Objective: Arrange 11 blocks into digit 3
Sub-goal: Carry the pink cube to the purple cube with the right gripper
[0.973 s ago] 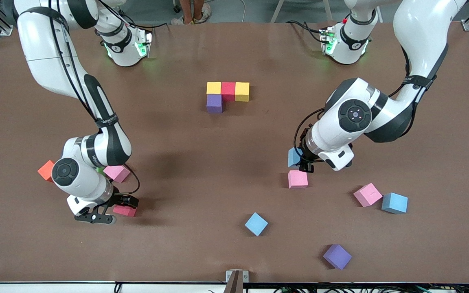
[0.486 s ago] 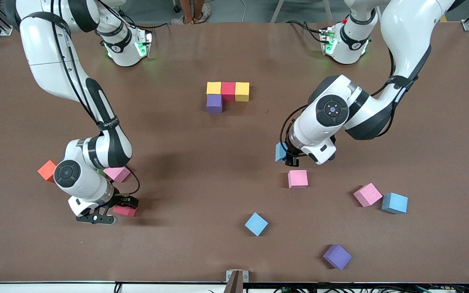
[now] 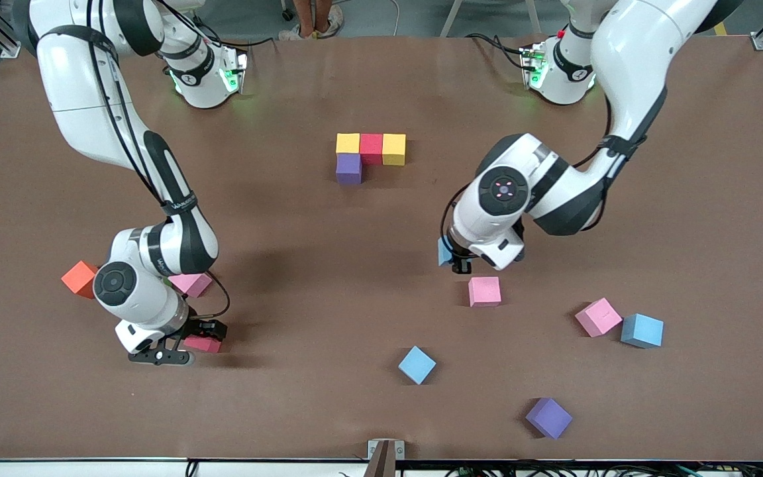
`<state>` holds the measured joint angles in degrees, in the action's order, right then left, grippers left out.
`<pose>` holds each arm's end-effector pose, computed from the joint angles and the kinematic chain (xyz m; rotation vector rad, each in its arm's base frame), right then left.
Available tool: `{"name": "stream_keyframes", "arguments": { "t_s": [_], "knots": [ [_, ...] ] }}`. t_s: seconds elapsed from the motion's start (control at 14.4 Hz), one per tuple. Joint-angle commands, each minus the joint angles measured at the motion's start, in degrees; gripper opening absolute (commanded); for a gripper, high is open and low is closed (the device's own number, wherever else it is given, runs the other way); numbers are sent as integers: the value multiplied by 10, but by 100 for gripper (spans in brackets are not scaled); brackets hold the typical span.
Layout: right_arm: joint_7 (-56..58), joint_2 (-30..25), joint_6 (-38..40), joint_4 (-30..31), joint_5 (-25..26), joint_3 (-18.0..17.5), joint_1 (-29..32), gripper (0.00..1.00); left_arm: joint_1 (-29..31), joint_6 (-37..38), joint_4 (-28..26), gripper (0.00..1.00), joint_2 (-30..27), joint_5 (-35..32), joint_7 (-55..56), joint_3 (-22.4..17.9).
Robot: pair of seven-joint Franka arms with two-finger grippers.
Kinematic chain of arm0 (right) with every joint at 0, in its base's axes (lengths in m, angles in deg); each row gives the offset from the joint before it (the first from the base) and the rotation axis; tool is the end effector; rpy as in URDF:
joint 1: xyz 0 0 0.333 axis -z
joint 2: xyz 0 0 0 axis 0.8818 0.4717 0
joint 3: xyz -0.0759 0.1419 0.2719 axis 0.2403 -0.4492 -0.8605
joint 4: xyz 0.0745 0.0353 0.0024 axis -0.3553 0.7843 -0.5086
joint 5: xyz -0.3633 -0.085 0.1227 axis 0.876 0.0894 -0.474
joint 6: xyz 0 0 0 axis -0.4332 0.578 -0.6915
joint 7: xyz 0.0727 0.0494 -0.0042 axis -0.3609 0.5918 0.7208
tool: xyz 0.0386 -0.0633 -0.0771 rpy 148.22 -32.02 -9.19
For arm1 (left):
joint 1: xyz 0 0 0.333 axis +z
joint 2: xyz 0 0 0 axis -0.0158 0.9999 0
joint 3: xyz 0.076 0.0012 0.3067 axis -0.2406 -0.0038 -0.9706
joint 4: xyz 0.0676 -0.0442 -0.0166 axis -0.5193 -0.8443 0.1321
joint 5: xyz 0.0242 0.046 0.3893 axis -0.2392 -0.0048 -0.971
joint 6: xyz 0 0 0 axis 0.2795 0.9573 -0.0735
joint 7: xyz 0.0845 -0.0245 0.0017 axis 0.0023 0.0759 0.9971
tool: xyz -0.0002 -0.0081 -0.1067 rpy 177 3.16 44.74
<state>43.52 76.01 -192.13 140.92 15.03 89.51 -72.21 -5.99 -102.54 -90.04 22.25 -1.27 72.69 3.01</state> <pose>0.7192 0.1022 0.2091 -3.1276 0.0769 -0.2138 0.5654 -0.3897 0.3241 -2.2103 -2.1880 0.1565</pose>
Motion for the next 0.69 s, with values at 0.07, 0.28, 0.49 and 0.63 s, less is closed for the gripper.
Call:
{"name": "stream_keyframes", "arguments": {
  "t_s": [0.07, 0.28, 0.49, 0.63],
  "knots": [
    [10, 3, -5, -3, -8, 8, -8, 43, -37, 3, 16, 20, 22, -22, 48, -9],
    [10, -11, 21, -2, -8, 8, -24, 32, -52, 4, 14, 20, 27, -30, 64, -9],
    [8, -55, 116, 0, -9, 8, -68, 32, -68, 3, 15, 20, 28, -31, 76, -9],
    [4, -110, 158, 44, -15, 6, -87, 31, -69, 5, 14, 19, 23, -35, 77, -9]
  ]
}}
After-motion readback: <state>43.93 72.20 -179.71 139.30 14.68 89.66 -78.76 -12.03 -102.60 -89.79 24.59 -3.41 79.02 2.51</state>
